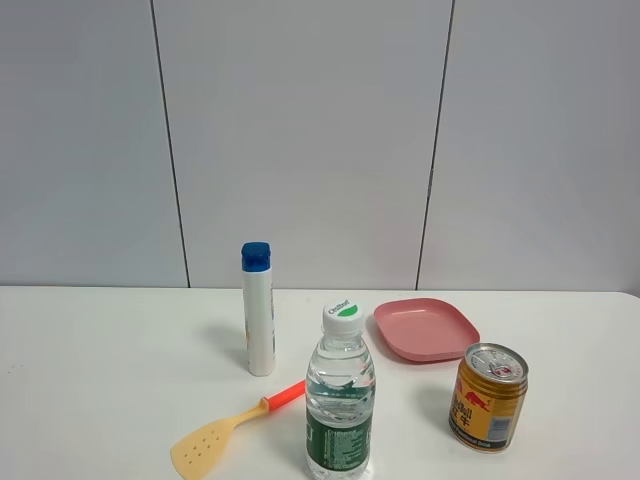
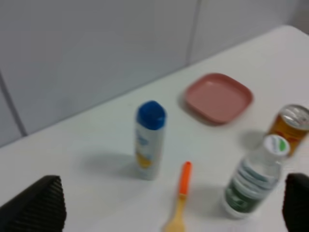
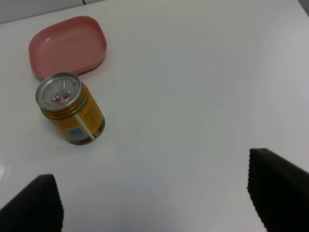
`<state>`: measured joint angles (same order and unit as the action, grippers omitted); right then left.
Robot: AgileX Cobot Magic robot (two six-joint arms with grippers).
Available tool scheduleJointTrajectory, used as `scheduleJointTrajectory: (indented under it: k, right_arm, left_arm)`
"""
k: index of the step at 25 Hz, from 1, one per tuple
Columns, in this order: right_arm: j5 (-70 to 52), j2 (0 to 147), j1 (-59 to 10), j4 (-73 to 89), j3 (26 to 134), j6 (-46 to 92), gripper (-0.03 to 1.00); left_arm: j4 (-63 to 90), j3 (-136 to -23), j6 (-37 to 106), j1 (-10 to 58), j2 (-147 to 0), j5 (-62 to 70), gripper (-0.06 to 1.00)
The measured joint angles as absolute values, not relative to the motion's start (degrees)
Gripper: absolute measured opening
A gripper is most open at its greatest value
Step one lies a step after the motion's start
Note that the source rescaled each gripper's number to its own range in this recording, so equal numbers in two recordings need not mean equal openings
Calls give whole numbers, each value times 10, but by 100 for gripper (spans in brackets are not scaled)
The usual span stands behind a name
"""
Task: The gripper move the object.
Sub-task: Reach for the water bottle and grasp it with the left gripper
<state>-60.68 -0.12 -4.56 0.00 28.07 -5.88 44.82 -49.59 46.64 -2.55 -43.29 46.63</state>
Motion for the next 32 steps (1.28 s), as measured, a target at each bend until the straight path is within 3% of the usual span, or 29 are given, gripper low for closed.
scheduleJointTrajectory:
  k: [8, 14, 20, 23, 32]
  right_arm:
    - [-607, -1, -46, 0, 281, -59, 100]
    - [-607, -1, -46, 0, 281, -59, 100]
    - [-607, -1, -46, 0, 281, -59, 100]
    - [-607, -1, -46, 0, 281, -59, 100]
    - [-607, -1, -46, 0, 281, -59, 100]
  left_arm:
    - [470, -502, 575, 172, -575, 438, 100]
    - [473, -512, 623, 345, -670, 329, 100]
    - [460, -512, 647, 441, -752, 193, 100]
    - [370, -518, 552, 454, -776, 171, 100]
    - [8, -524, 67, 463, -828, 136, 100]
